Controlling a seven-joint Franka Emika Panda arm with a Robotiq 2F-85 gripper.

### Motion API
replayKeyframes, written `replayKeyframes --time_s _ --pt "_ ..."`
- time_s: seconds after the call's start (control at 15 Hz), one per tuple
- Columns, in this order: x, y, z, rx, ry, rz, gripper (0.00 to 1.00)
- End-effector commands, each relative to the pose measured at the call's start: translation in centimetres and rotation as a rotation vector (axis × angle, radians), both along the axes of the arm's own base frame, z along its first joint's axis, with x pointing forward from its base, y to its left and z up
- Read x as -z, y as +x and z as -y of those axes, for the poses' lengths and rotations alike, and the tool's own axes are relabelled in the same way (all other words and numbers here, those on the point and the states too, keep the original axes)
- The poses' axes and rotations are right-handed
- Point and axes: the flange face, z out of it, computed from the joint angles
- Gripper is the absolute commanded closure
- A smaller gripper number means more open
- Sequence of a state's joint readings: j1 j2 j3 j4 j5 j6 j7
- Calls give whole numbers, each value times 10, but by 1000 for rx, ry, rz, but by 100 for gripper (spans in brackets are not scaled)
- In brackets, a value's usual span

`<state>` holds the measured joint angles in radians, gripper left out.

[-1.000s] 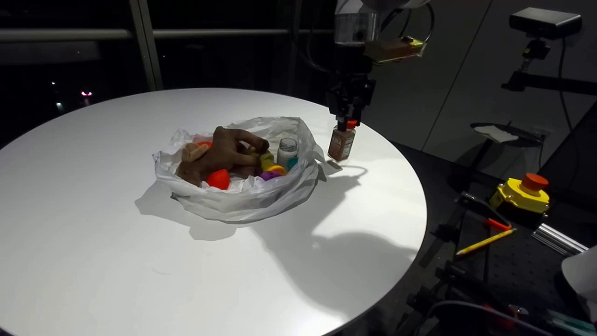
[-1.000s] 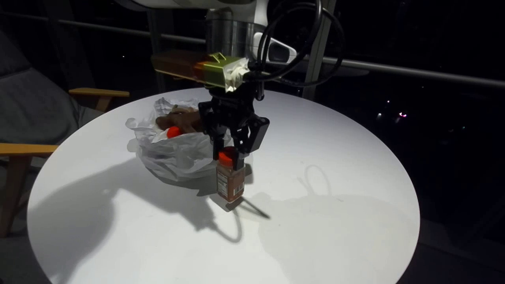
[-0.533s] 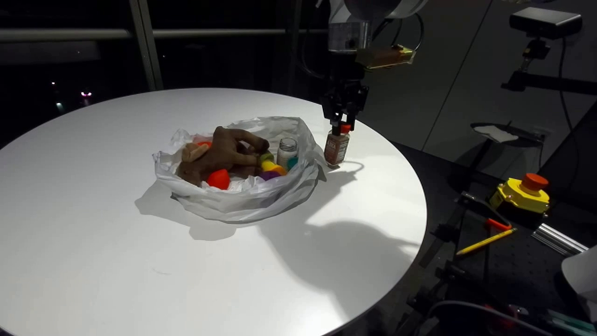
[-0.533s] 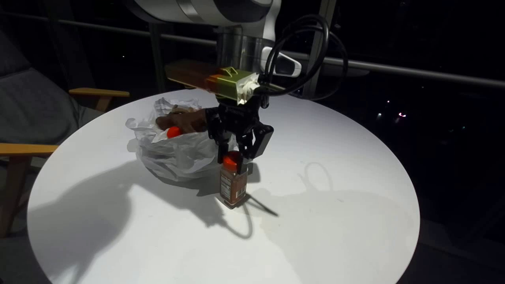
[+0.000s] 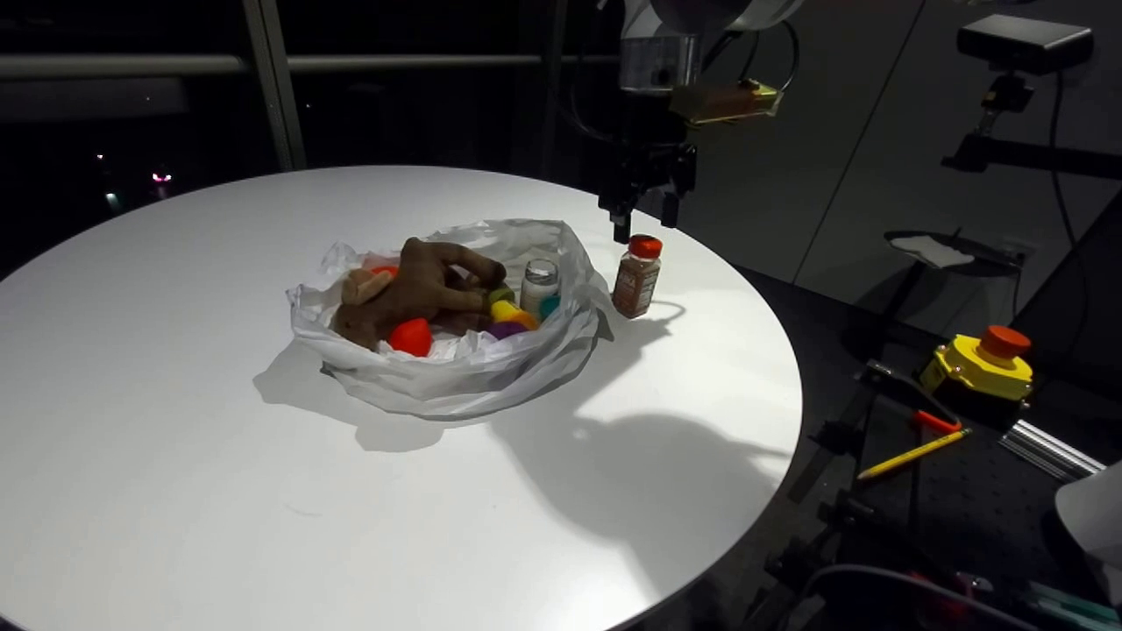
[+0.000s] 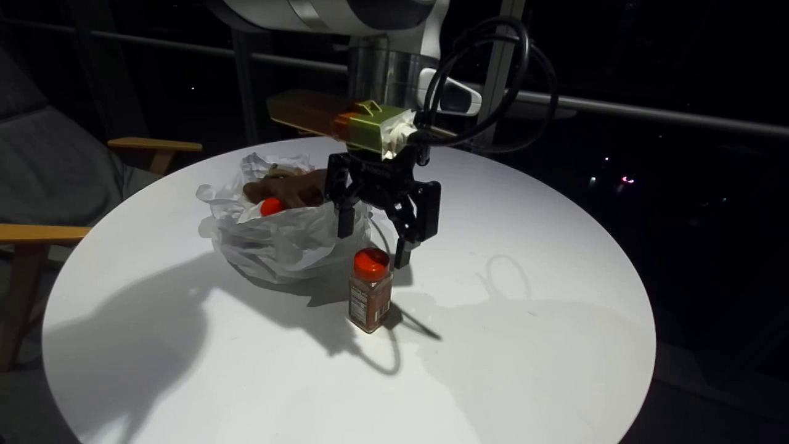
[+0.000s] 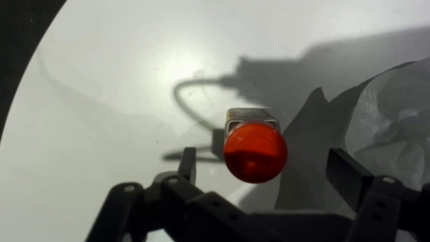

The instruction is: Pick the object in the plastic bag and put them on the table

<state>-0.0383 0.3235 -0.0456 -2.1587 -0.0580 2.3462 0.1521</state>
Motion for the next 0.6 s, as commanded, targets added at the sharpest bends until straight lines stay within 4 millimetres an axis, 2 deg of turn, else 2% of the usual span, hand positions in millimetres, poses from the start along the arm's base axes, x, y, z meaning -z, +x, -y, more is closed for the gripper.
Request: replayKeyframes --time_s 0.0,0.2,0.33,0.4,0.53 --pt "-53 -17 -40 -63 -16 104 0" --pt "-85 -32 -99 -240 -28 166 0" --pt "-104 -42 -152 -339 -51 202 0" --pt "-108 -40 -178 -375 -67 224 0" --pt "-108 -32 -215 -453 -90 297 0"
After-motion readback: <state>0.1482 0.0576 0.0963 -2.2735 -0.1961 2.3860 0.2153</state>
